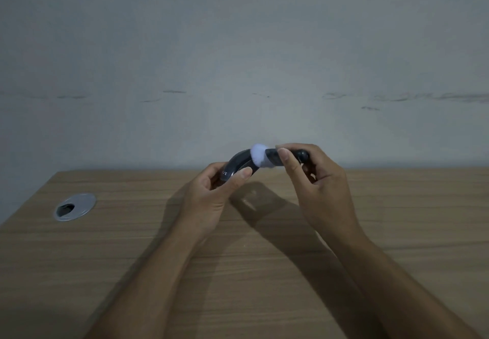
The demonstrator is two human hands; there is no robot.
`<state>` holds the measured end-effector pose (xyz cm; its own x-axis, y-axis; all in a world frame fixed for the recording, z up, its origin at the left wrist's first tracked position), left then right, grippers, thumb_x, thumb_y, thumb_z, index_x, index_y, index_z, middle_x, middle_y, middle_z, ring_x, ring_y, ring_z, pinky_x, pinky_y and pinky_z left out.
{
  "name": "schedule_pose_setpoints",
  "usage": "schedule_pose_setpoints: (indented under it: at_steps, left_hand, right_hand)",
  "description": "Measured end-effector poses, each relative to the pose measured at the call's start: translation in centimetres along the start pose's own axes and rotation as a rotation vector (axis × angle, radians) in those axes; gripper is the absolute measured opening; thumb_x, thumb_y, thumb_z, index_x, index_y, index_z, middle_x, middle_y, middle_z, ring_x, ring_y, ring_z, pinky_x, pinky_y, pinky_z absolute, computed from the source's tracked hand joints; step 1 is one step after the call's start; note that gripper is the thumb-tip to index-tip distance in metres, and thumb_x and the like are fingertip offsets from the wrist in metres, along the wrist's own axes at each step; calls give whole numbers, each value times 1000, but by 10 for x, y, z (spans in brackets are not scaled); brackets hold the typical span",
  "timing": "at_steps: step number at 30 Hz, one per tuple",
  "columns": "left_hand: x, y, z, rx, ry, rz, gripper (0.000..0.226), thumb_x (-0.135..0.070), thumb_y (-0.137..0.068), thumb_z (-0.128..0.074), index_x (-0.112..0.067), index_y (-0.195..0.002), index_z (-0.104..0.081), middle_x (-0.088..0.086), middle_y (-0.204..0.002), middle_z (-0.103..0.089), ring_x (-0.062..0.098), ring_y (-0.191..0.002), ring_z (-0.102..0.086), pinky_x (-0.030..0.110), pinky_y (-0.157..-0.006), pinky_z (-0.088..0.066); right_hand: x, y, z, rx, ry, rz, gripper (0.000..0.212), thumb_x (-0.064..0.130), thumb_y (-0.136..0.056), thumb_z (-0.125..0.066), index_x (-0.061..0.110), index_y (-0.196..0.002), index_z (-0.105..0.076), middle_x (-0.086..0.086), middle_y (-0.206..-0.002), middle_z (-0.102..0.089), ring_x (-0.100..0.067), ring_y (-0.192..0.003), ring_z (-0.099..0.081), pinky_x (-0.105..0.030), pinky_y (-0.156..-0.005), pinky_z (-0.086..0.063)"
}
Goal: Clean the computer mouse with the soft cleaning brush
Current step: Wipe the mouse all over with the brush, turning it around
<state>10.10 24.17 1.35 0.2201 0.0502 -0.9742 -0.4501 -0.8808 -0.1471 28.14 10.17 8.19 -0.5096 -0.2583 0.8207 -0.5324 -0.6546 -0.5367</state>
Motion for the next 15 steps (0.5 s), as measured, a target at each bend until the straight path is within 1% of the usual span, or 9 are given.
schedule_pose_setpoints:
  at_steps: [2, 4, 6, 8, 9, 10, 12, 14, 15]
  left_hand:
    - [3, -2, -1, 20, -15, 8, 42, -42, -82, -82, -16, -115, -81, -18, -77, -72, -6, -60, -60, 6, -58, -44]
    - [8, -3, -3, 54, -18, 21, 31, -34, -92, -80, -15, -118, -81, -16, -82, -74, -7, -61, -61, 4, -59, -45]
    - [10, -3, -5, 83, -26, 34, 25, -27, -100, -75, -14, -120, -81, -11, -88, -77, -8, -63, -63, 3, -60, -46]
    - [12, -2, -8, 104, 22, 62, 26, -29, -98, -75, -15, -119, -82, -11, -88, -80, -8, -62, -64, 5, -59, -46]
    - [13, -2, -8, 111, 64, 80, 30, -34, -95, -77, -16, -118, -83, -9, -91, -81, -6, -67, -65, 9, -60, -47]
    - [14, -1, -8, 112, 96, 99, 35, -39, -93, -81, -16, -118, -84, -6, -97, -83, 0, -76, -66, 16, -64, -45]
    - [16, -1, -8, 109, 152, 136, 45, -46, -89, -82, -15, -121, -84, 2, -111, -82, 9, -88, -62, 29, -69, -36]
    - [18, 1, -9, 120, 215, 171, 49, -45, -89, -80, -12, -126, -82, 5, -116, -82, 6, -87, -68, 31, -71, -36]
    - [18, 1, -12, 133, 242, 181, 51, -43, -91, -80, -9, -129, -80, 6, -115, -82, 4, -85, -70, 32, -72, -38]
  right_hand:
    - [3, 2, 3, -40, 6, 11, 14, 34, -108, -73, 30, -116, -83, 12, -104, -78, -7, -72, -58, -24, -70, -48]
    - [5, 2, 1, -43, -9, 16, 14, 34, -108, -72, 31, -118, -82, 10, -106, -79, -8, -71, -57, -25, -69, -48]
    - [5, 3, -3, -14, -28, 11, 16, 34, -108, -72, 31, -120, -82, 10, -108, -81, -13, -73, -62, -32, -68, -51]
    - [6, 5, -10, 48, -48, 13, 17, 34, -109, -71, 30, -122, -81, 9, -111, -84, -26, -81, -72, -44, -71, -57]
    - [7, 7, -14, 83, -55, 14, 17, 34, -109, -71, 30, -121, -81, 9, -110, -84, -31, -85, -74, -48, -73, -59]
    - [7, 9, -18, 113, -64, 11, 15, 34, -109, -71, 30, -119, -82, 9, -106, -85, -33, -85, -74, -49, -73, -59]
    - [4, 9, -22, 149, -76, -25, 12, 37, -108, -71, 32, -110, -82, 7, -92, -82, -33, -75, -68, -45, -66, -52]
    - [-4, 8, -22, 169, -62, -57, 14, 39, -106, -72, 31, -100, -81, -1, -83, -78, -25, -65, -59, -40, -62, -47]
    - [-7, 7, -22, 173, -41, -62, 16, 39, -106, -73, 29, -97, -81, -3, -82, -78, -25, -65, -59, -40, -62, -48]
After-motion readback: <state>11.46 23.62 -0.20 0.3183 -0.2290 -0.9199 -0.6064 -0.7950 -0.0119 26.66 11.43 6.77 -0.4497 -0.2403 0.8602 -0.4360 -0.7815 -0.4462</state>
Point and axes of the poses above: each hand's wrist, its own y-axis away from the middle knuckle, its own z-axis out of the back of the hand, x = y × z, the point moved 10 cm from there along -y, towards the middle knuckle
